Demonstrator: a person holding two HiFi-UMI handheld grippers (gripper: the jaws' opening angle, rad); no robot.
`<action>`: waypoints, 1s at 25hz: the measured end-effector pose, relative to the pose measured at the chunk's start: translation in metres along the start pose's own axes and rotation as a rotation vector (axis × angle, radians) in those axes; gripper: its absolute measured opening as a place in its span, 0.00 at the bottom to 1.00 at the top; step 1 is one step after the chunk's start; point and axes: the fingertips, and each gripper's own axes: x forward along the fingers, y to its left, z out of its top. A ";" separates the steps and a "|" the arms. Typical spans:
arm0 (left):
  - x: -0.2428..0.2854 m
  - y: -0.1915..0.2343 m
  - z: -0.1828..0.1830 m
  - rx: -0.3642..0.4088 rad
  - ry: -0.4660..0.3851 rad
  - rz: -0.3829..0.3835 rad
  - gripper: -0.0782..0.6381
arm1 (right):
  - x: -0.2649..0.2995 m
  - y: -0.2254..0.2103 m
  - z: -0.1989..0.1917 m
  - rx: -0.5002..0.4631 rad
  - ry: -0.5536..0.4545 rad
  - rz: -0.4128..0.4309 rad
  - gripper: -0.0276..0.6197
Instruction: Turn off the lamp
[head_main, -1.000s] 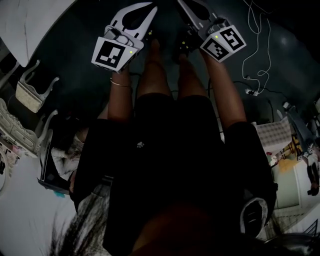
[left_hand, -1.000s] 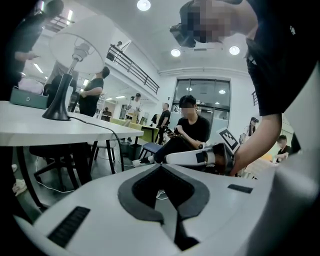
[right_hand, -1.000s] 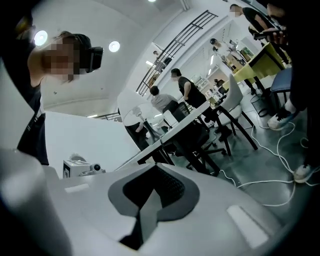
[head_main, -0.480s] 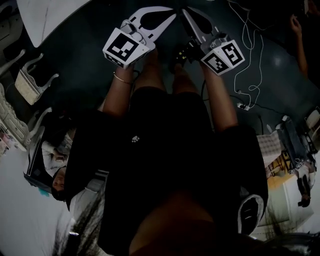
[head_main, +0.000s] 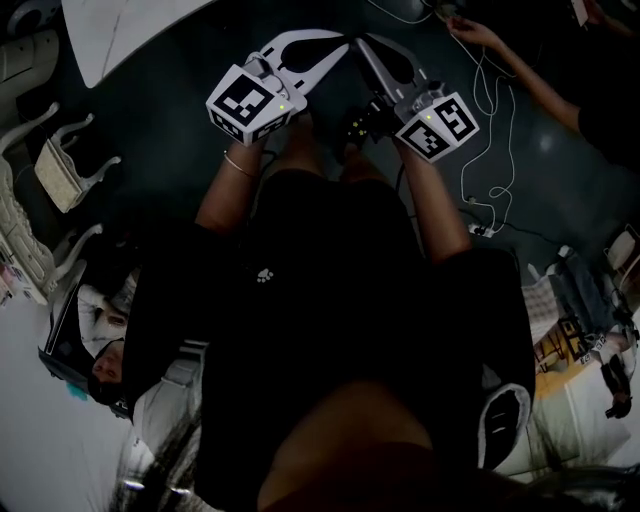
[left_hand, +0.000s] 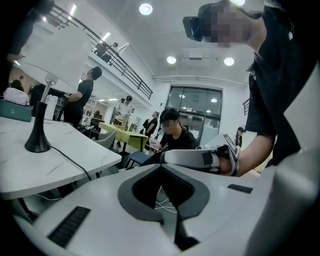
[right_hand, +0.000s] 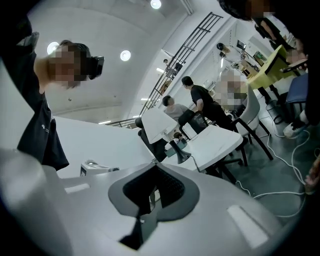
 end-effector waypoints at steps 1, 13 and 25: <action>-0.002 -0.003 0.003 -0.002 -0.001 -0.002 0.12 | -0.001 0.004 0.002 0.000 -0.002 0.006 0.05; -0.021 -0.018 0.037 0.041 -0.059 0.020 0.12 | 0.002 0.040 0.029 -0.067 -0.001 0.071 0.05; -0.010 -0.022 0.053 0.078 -0.093 0.028 0.12 | -0.018 0.033 0.058 -0.127 -0.020 0.062 0.04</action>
